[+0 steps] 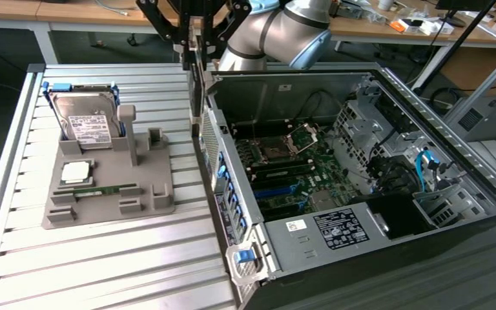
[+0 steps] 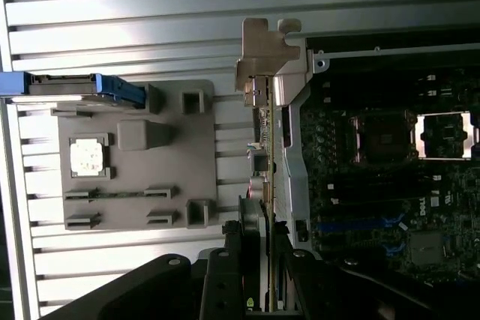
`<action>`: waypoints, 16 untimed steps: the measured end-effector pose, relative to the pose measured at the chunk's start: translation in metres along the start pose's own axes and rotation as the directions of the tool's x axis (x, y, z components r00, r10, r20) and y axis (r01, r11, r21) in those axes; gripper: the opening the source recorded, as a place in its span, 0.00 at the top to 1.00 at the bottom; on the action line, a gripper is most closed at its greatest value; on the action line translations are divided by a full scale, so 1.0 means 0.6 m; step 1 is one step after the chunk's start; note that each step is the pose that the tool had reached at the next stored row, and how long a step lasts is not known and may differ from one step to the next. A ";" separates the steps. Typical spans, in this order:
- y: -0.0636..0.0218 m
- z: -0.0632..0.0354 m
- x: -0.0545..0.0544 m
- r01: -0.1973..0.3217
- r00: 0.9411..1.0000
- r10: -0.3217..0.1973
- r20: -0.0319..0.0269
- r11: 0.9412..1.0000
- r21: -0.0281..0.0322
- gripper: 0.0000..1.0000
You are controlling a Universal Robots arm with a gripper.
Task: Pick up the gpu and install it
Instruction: 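Pick up the gpu and move the gpu toward the slot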
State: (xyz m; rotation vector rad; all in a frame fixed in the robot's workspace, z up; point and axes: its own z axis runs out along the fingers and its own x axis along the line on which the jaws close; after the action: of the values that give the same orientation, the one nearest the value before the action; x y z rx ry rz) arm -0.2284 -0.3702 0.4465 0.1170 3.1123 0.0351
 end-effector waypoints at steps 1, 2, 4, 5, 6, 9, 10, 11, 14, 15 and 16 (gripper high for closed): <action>0.000 0.000 -0.001 0.000 1.000 0.000 0.000 1.000 0.000 0.73; 0.000 0.000 -0.001 0.000 1.000 0.000 0.000 1.000 0.001 0.73; 0.000 0.000 -0.003 0.000 1.000 0.000 0.000 1.000 0.001 0.73; 0.000 0.000 -0.003 0.000 1.000 0.000 0.000 1.000 0.001 0.73; 0.000 0.001 -0.004 0.000 1.000 0.000 0.000 1.000 0.002 0.73; 0.000 0.001 -0.007 0.000 1.000 0.000 0.000 1.000 0.002 0.73; 0.001 0.001 -0.007 0.000 1.000 0.000 0.000 1.000 0.003 0.73; 0.001 0.001 -0.008 0.000 1.000 0.000 0.000 1.000 0.003 0.73; 0.001 0.001 -0.010 0.000 1.000 0.000 0.000 1.000 0.004 0.73; 0.001 0.001 -0.010 0.000 1.000 0.000 0.000 1.000 0.004 0.73; 0.001 0.002 -0.011 0.000 1.000 0.000 0.000 1.000 0.004 0.73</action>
State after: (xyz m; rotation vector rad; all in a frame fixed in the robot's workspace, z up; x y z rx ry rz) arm -0.2218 -0.3702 0.4457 0.1169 3.1122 0.0282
